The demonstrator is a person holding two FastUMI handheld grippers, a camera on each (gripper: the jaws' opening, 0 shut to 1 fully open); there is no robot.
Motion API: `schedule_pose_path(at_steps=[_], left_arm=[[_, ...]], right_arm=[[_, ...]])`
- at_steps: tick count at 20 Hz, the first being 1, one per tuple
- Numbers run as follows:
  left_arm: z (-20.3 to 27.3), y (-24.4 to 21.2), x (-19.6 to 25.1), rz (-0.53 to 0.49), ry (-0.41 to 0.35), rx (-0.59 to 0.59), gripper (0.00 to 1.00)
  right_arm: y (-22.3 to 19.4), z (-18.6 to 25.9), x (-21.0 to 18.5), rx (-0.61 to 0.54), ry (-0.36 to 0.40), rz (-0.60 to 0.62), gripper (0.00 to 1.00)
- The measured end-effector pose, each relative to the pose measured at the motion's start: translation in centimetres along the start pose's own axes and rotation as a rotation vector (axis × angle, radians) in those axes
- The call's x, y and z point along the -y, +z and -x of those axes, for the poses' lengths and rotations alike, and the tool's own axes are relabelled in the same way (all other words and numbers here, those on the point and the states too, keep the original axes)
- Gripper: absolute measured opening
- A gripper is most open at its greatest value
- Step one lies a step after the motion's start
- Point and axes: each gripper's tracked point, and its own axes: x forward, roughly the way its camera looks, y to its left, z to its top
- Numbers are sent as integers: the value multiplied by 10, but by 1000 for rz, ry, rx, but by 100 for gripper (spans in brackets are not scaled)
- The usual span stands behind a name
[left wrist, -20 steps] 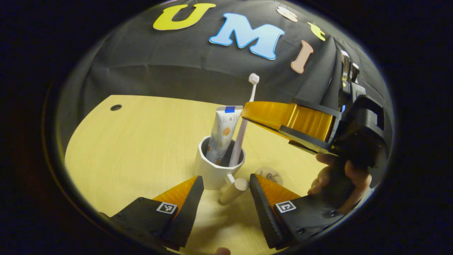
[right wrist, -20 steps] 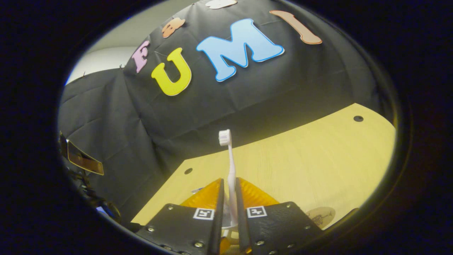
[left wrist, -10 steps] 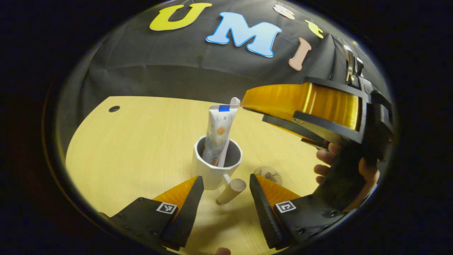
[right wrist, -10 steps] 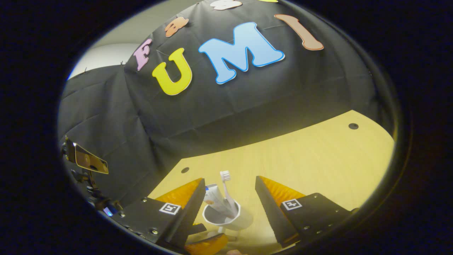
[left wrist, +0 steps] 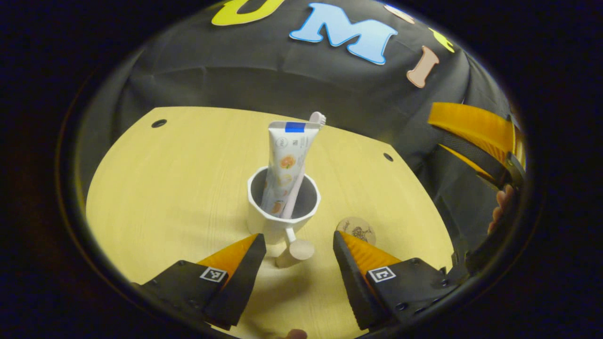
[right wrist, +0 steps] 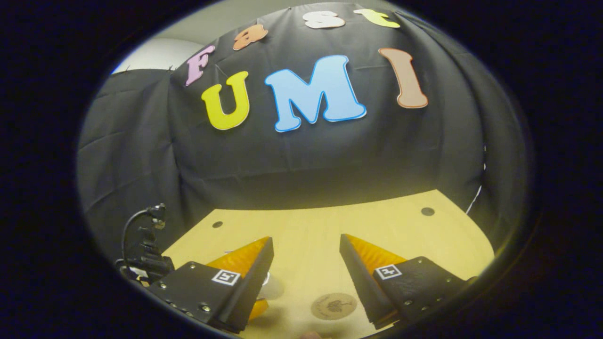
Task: Put the toothbrush and toothpaste on the desktop into the cup, then pick up the cup and place it on the coaster on the desktop.
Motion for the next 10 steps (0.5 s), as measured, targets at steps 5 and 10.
schedule_pose_path(at_steps=[5, 10], left_arm=[[-14, 2, -14, 11, 91, -92, 99], [-26, 0, -20, 16, 156, -198, 87]], right_arm=[[5, 17, 22, 1, -21, 32, 89], [-3, 27, 43, -32, -38, 64, 89]])
